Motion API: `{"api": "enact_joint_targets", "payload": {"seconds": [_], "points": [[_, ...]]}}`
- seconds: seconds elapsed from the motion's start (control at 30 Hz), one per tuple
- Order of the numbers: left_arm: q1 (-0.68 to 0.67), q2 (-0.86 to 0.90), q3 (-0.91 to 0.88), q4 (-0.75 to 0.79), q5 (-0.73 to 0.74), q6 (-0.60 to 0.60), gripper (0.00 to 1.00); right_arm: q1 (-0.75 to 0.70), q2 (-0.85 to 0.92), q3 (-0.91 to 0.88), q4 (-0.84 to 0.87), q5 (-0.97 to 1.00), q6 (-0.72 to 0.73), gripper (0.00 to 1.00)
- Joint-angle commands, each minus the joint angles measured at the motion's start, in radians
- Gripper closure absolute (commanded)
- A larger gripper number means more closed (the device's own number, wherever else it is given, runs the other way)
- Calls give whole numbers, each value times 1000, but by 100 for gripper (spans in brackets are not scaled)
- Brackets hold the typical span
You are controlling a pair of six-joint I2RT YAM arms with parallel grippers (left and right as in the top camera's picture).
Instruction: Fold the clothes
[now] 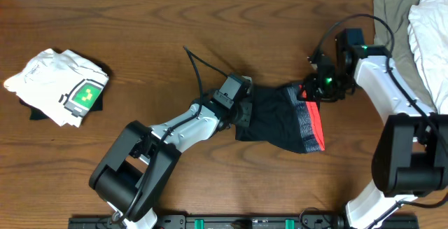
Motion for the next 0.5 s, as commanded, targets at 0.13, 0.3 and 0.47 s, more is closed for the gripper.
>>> {"api": "enact_joint_targets", "payload": {"seconds": [0.13,0.3,0.47], "points": [[-2,59,-53,-58,-13,-5,76,10,40,-8,4,115,43,63],[-2,59,-53,-59,-13,-5,76,1,40,-8,11,139,44,60],[-2,59,-53,-59,-13,-5,76,9,40,-10,4,119,44,60]]}}
